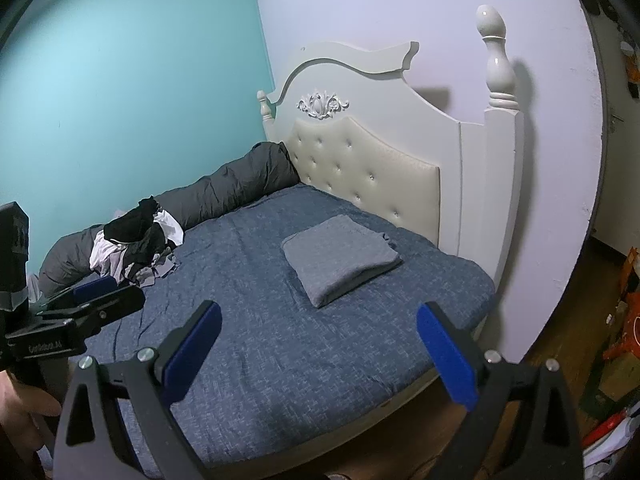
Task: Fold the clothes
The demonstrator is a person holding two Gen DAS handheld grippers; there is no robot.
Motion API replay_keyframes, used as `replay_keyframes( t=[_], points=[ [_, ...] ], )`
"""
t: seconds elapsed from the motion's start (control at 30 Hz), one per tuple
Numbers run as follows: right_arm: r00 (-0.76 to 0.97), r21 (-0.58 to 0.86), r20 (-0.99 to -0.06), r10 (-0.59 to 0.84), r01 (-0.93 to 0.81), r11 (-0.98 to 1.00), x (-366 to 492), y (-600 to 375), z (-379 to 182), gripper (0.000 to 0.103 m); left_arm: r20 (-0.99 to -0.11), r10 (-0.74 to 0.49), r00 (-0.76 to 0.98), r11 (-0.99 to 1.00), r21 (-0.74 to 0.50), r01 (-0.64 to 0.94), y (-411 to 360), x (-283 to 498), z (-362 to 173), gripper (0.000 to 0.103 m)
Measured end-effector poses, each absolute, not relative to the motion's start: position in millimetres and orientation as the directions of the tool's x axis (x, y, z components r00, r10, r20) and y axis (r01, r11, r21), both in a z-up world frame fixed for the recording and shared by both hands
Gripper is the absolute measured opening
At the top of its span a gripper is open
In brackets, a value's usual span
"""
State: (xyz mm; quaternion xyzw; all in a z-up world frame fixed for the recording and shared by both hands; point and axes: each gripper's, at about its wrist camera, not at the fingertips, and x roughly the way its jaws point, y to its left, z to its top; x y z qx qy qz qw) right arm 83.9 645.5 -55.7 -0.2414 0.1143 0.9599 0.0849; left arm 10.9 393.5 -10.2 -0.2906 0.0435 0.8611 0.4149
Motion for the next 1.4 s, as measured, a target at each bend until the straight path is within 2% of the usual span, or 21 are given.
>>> replay_keyframes(
  t=[1.4],
  points=[
    [-0.863,0.168,-0.497,0.088,-0.196,-0.966,84.3,632.2,-68.5,0.099,-0.545,0.677,-0.495,-0.661,-0.155,-0.734,381.7,18.0,-18.5,0.103]
  ],
)
